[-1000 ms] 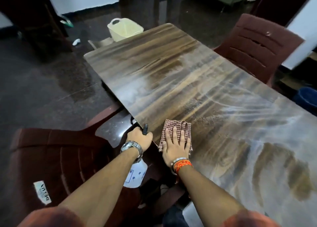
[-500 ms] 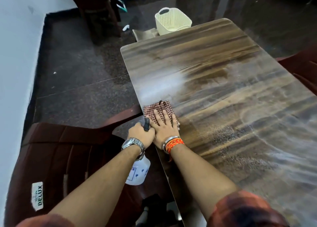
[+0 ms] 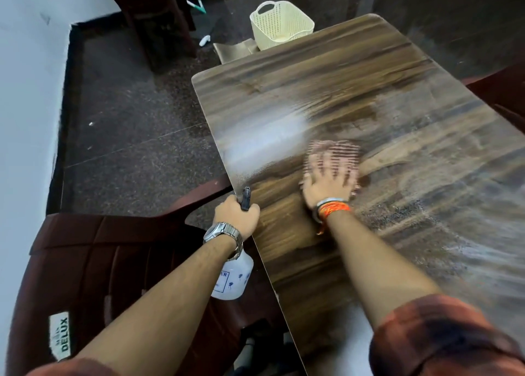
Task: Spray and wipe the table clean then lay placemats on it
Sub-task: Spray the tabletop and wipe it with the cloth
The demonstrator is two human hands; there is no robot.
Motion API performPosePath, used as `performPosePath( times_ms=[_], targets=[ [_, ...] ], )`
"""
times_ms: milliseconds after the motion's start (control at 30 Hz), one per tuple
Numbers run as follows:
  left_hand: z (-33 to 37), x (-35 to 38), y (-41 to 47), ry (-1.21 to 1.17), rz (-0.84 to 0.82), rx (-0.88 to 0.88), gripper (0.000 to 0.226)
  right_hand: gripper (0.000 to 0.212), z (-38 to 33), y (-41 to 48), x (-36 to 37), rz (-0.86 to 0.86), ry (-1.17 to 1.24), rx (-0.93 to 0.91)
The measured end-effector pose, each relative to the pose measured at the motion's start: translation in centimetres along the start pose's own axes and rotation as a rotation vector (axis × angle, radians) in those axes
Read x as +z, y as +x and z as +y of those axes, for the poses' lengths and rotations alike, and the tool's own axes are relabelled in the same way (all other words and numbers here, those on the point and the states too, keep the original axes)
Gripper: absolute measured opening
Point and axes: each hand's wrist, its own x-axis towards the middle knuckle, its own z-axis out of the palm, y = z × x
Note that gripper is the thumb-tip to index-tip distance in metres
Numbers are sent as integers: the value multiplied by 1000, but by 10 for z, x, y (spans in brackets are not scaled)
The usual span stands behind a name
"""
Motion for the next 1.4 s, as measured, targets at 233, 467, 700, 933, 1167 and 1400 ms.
performPosePath(
  times_ms=[233,467,700,933,1167,1400],
  targets=[
    [13,12,-22,66,-29,79,36,54,15,-66,15,-41,-55,-342],
    [10,17,-55,35,-48,96,34,57,87,-75,-1,2,24,198],
    [-1,31,-90,52,-54,136,34,56,59,-175,28,-83,-68,-471],
    [-21,29,-128,96,-106,197,32,56,138,-215,16,-26,46,228],
    [-71,29,-179,75,-182,244,26,54,49,-329,57,-75,4,-199],
    [-110,35,-228,126,-267,292,30,55,154,-417,49,-38,14,296]
  ],
)
